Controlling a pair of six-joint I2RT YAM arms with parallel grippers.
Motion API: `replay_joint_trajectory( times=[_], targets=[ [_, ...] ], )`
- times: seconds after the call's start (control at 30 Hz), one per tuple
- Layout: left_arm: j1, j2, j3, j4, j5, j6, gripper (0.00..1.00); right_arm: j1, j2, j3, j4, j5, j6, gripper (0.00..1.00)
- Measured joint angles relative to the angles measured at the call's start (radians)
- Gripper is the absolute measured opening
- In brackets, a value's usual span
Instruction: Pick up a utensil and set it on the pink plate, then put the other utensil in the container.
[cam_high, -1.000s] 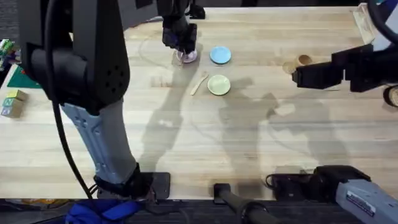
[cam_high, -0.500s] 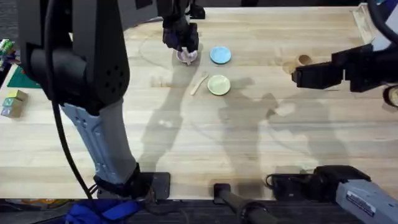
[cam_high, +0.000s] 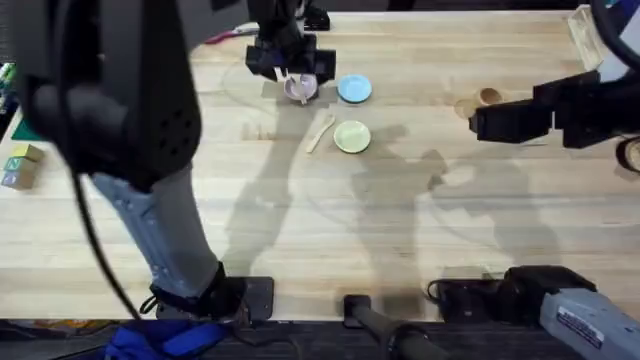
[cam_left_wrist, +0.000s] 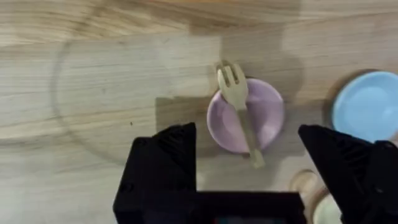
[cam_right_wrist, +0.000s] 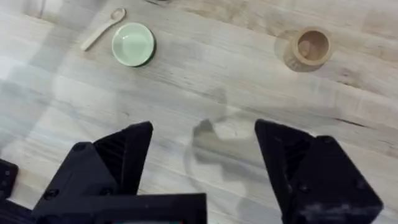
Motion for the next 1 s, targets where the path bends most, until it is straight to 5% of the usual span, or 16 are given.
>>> replay_joint_trajectory(
  times=[0.47,0.8,1.0],
  targets=[
    [0.0,-0.345,0.004,-0.227,-0.001,0.017,0.996,0.0,0.0,0.0,0.0,0.0,0.0,0.998],
    [0.0,-0.654,-0.271,-0.231,-0.011,0.019,0.993,0.0,0.0,0.0,0.0,0.0,0.015,0.998],
    [0.0,-0.884,-0.392,-0.243,0.064,0.046,0.993,0.0,0.0,0.0,0.002,0.0,0.04,0.998]
  ],
)
